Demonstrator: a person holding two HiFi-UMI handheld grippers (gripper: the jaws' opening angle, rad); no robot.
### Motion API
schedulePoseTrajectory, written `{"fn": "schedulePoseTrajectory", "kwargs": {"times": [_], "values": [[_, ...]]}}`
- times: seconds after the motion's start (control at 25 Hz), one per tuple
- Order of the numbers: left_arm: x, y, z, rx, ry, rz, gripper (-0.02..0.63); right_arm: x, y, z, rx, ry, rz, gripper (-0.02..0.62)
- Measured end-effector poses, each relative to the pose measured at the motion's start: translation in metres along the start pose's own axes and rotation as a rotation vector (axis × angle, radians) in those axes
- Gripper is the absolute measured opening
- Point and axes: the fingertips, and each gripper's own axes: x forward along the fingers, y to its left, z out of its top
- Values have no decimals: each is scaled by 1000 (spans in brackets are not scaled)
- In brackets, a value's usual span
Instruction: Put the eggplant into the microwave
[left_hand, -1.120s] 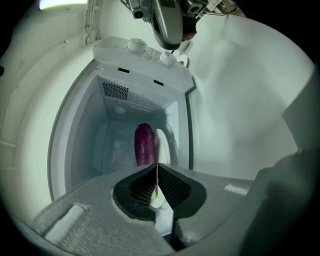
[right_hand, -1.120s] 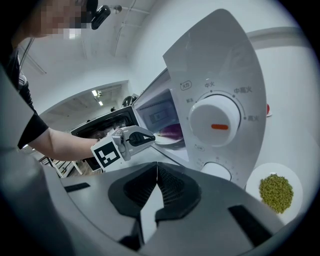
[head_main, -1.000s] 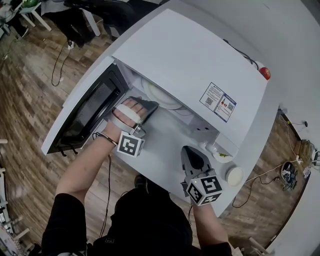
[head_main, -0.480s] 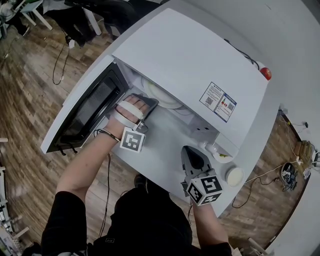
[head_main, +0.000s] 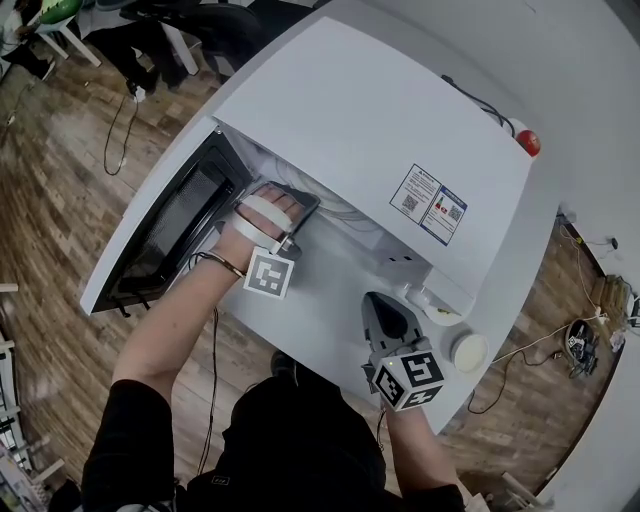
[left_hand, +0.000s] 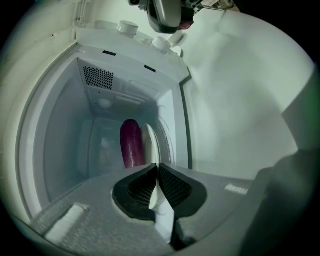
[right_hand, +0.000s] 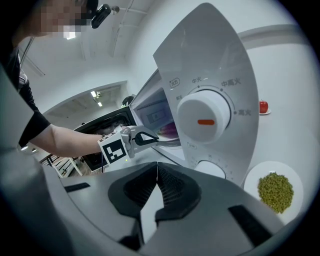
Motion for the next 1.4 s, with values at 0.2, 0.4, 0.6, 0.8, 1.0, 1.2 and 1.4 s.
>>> {"fn": "schedulePoseTrajectory", "kwargs": {"times": [0.2,0.4,0.6,0.8,1.0,1.2,1.4], "values": [[6,6,0,14,4,-3,25,1,-2,2,4,-1,-6,15],[9,5,-2,-9,17,-20,26,3,0,2,4,-2,-6,15],[1,2,-2,-31,16,-33,51,3,5,0,4,1,-5,15],[-13,-12,0,-96,2,-87,61,0,17,-4,-3,6,-4,15],[-50,7,13,-243,-36,-10,61,-13,40,4,-28,-2,4,15],[-97,19,31,-364,-72,3,61,-35,69,13,-44,-20,5,15],[-142,21,41,-493,-79,-24,61,-57,92,13,-43,-39,3,15]]}}
